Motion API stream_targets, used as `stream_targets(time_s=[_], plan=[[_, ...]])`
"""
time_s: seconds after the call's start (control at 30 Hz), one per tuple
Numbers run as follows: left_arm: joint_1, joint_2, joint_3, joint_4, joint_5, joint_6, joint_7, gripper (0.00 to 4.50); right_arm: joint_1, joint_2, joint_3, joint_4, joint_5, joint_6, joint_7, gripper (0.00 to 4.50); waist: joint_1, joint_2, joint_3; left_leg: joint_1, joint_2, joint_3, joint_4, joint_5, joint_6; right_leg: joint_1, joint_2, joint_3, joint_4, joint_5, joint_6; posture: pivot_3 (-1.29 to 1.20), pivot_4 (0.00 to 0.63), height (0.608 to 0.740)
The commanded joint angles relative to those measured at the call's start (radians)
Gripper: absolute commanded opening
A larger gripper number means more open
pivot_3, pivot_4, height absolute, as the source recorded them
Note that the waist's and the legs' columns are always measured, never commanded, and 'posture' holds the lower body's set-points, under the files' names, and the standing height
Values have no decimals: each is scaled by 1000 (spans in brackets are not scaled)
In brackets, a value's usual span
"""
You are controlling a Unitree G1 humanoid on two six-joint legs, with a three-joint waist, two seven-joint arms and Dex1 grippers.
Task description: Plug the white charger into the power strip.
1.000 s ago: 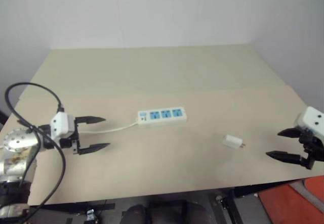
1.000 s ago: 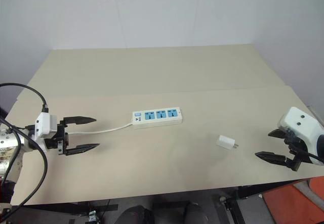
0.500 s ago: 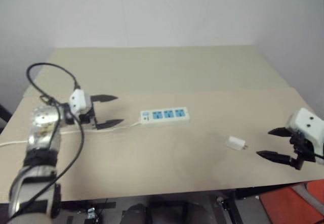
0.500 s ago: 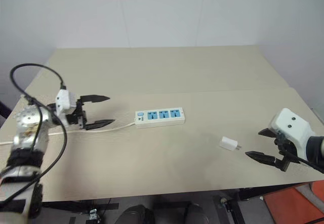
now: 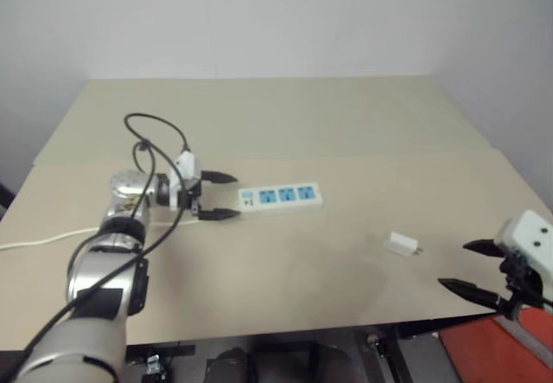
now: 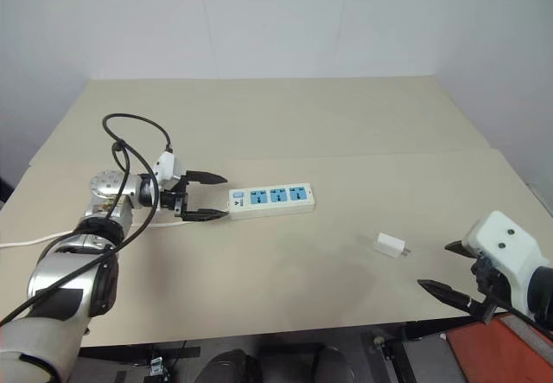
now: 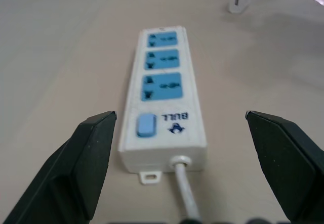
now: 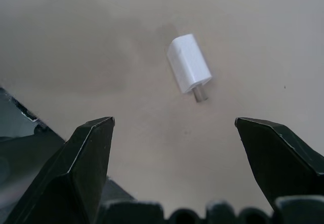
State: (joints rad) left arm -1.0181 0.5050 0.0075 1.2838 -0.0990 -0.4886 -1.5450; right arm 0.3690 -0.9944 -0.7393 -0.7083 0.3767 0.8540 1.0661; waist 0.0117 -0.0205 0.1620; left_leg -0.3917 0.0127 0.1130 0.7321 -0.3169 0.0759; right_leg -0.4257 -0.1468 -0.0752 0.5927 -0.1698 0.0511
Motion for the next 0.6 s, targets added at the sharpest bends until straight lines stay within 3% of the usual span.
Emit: stream_targets(time_s=[0.03,0.6], plan=[[-46,-14,-4,17,50,-34,72,4448,-11,6,-51,-27,11,28,-34,4500,0,-1,1,0,0,0,0,0,0,0,0,0,0,0,0,0,150,740],[-44,-98,18,65,148,59,289,4448,-17,-19,-30,-9,16,10,-33,4500,2,-2,1,0,0,0,1,0,1,0,0,0,0,0,0,0,150,740]])
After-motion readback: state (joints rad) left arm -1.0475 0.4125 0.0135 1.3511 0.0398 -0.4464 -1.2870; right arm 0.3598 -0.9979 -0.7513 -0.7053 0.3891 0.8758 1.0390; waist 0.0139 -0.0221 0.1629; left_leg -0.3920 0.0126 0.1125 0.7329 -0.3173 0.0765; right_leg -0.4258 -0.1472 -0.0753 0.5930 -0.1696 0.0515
